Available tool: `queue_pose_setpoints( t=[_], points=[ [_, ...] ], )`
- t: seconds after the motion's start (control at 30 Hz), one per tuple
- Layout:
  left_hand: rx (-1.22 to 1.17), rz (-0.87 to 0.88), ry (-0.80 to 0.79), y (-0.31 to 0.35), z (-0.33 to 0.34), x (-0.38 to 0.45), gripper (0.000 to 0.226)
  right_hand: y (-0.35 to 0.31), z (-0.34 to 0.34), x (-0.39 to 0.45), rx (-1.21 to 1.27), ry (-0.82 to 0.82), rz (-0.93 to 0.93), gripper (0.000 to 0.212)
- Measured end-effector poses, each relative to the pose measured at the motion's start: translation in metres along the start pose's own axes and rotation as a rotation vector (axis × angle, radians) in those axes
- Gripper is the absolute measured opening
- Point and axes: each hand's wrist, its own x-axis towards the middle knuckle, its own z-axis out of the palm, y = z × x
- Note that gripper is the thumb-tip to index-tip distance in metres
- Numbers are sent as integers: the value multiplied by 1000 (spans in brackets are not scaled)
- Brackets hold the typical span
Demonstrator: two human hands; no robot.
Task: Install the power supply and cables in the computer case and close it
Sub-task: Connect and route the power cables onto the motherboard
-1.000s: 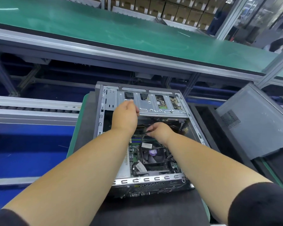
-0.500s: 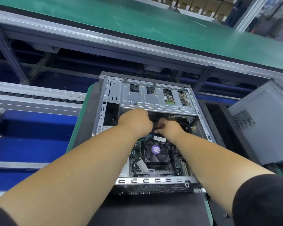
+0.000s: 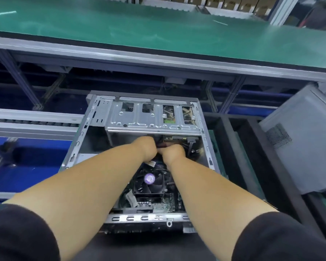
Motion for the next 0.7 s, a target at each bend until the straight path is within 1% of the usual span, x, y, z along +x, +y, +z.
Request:
queue_pose_setpoints(
  t=[0.07,0.13,0.2,0.23,0.27,0.33,0.43,0.5,0.57,0.63,0.7],
  points=[
    [-45,-5,28,-2,2,4,29,-2,-2,-1,-76,5,26,39],
    [-67,-30,36,-7,3,5,33,-2,-4,-2,-136,-26,-13,32],
    [-70,-73,35,-12,2,6,30,-2,-5,-2,-240,-59,-57,33],
    [-59,-87,35,-14,2,6,30,-4,-7,-6,-311,-61,-29,34],
    [-51,-97,46,-15,2,6,28,-7,-9,-11,-422,-42,-34,36],
    [-68,-114,91,-15,4,6,22,-10,-12,-14,-772,-49,-113,34],
    [-64,-125,162,-12,7,4,20,-10,-17,-11,-1142,-89,-176,30],
    [-53,-121,199,-13,8,4,18,-11,-16,-9,-1292,-129,-176,28],
    [-70,-101,192,-13,9,2,23,-15,-16,-10,-1404,-175,-190,27],
    [-88,-87,168,-10,12,0,28,-17,-16,-14,-1487,-203,-225,24],
    [-112,-98,181,-7,13,-1,28,-17,-15,-15,-1558,-227,-248,23]
  ],
)
